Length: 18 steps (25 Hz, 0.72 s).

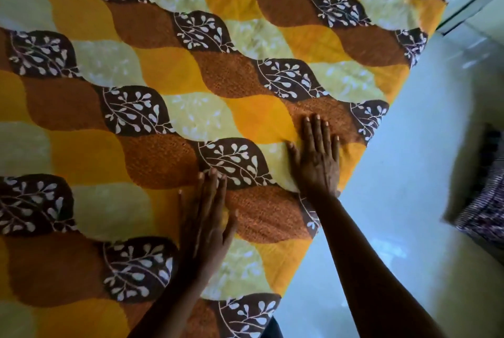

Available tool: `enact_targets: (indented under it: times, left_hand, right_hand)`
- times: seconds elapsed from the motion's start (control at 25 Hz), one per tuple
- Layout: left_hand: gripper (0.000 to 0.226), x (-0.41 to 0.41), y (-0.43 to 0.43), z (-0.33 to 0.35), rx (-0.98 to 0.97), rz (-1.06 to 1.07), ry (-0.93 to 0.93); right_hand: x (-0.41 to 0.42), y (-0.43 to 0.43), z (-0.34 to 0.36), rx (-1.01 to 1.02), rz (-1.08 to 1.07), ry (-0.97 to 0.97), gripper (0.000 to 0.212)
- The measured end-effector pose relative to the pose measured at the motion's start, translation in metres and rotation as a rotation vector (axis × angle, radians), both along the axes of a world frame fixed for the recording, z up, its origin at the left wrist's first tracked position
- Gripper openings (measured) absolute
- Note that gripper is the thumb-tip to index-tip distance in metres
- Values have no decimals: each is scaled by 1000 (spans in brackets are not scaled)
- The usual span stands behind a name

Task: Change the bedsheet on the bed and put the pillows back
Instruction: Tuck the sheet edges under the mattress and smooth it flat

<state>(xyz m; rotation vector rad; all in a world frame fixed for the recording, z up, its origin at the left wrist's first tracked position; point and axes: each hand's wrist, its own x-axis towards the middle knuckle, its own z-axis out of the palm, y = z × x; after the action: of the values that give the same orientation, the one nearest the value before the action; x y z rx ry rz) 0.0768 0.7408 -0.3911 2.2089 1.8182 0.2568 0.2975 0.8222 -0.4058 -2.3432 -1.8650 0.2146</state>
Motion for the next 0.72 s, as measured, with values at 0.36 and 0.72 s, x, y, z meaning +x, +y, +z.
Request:
enact_targets:
  times: [0.36, 0.72]
  left_hand:
    - [62, 61, 108, -25, -2, -87, 121]
    - [64, 59, 110, -25, 24, -92, 92]
  right_hand:
    - [-66, 150, 36, 72, 199, 378, 51]
    - [-7, 195, -4, -23, 176, 42, 63]
